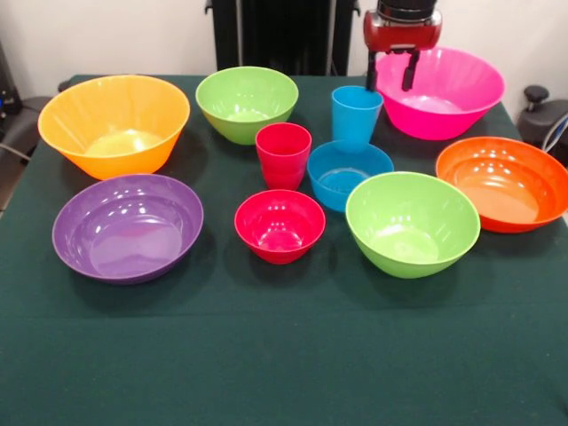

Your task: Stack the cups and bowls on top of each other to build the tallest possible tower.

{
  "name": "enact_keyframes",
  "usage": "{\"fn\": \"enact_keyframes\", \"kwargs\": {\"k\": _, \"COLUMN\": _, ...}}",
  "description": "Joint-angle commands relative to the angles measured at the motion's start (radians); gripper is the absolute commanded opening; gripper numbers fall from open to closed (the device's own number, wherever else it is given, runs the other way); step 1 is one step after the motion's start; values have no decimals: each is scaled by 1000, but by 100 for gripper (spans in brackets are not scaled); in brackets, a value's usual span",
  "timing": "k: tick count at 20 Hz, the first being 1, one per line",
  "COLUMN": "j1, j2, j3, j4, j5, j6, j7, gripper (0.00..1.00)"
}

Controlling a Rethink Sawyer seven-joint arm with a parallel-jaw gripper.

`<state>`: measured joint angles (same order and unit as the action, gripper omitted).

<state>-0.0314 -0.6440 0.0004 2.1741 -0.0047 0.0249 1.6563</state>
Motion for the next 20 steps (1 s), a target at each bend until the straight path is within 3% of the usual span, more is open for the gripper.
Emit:
{"fn": "enact_keyframes", "kwargs": {"k": 1, "j1": -35, "j2": 197, "j3": 34, "j4": -85, "j5": -17, "j6": -131, "j7": 175, "gripper": 100}}
{"fn": "enact_keyframes", "kwargs": {"k": 7, "j1": -43, "j2": 234, "j3": 13, "j4": -94, "j5": -24, "j6": -151, "j7": 177, "gripper": 100}}
{"fn": "enact_keyframes", "kwargs": {"k": 12, "j1": -60, "j2": 196, "j3": 15, "j4": -72, "j5": -54, "j6": -164, "j7": 155, "gripper": 100}}
{"fn": "enact_keyframes", "kwargs": {"k": 20, "j1": -97, "j2": 202, "j3": 50, "j4": -103, "j5": -70, "j6": -170, "j7": 155, "gripper": 100}}
